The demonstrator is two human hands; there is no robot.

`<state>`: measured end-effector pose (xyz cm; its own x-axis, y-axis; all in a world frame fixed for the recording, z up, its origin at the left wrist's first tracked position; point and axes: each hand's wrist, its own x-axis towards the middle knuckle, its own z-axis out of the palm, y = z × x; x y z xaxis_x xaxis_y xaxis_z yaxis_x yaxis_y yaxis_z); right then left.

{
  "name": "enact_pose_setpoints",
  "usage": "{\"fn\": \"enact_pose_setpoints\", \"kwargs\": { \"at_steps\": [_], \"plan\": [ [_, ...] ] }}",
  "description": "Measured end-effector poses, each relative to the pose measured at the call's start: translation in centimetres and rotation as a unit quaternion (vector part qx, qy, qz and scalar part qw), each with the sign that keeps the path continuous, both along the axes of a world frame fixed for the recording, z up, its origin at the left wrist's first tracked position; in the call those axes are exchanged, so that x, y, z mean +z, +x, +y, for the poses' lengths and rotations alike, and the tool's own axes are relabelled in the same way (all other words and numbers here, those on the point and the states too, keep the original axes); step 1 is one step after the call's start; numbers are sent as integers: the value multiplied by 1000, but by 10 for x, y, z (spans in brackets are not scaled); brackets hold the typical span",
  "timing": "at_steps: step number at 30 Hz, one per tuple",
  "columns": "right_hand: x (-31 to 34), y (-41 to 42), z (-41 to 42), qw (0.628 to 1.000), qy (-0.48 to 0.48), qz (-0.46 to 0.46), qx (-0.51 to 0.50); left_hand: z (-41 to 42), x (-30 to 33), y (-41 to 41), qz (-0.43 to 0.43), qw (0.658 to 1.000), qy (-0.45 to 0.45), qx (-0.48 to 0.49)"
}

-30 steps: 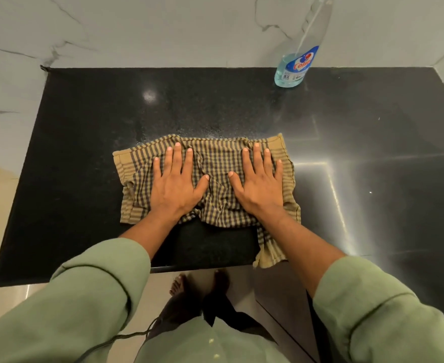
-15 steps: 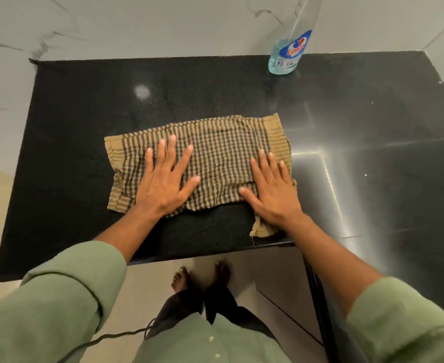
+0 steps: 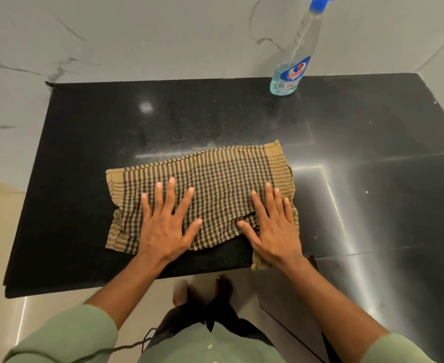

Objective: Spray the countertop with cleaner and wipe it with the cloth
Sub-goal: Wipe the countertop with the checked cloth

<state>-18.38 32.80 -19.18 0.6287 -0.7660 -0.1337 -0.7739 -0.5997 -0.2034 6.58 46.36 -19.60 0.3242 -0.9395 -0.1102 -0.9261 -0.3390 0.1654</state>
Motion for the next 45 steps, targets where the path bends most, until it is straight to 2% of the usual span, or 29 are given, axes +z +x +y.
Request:
{"fn": "enact_pose_setpoints", "kwargs": {
  "at_steps": [3,5,8,13,17,18,20,23,26,28,30,32,34,40,45],
  "plan": [
    [-6,7,-5,998,-33,-47,4,1,-3,-3,-1,1000,17,-19],
    [-8,12,-14,990,-96,-102,22,-2,-2,1,20,1000,14,-5],
    [1,22,-33,974,-177,-135,38,-5,2,5,60,998,4,9],
    [32,44,-53,960,-199,-192,47,-12,7,13,182,980,-33,68],
    [43,38,-50,925,-279,-253,46,-17,13,18,268,955,-76,106],
    [41,31,-43,927,-272,-253,58,-15,13,18,282,950,-81,105],
    [29,12,-23,954,-204,-211,67,-10,13,19,292,948,-81,94],
    [22,-8,2,983,-117,-143,6,-2,10,16,232,970,-27,62],
    [35,3,-4,973,-157,-161,-51,3,9,7,161,986,-5,43],
    [38,19,-17,980,-137,-137,-49,0,12,11,113,991,-32,56],
    [30,30,-27,998,-25,-38,-37,-6,10,21,56,995,-31,72],
    [15,31,-26,999,35,37,-13,-7,5,30,11,997,16,74],
    [5,27,-21,998,30,47,-2,-4,-2,31,-24,997,52,60],
    [4,30,-21,999,18,44,-20,-7,4,27,-21,995,76,58],
    [2,59,-41,998,15,35,-42,-50,8,18,-17,994,84,71]
  ]
}}
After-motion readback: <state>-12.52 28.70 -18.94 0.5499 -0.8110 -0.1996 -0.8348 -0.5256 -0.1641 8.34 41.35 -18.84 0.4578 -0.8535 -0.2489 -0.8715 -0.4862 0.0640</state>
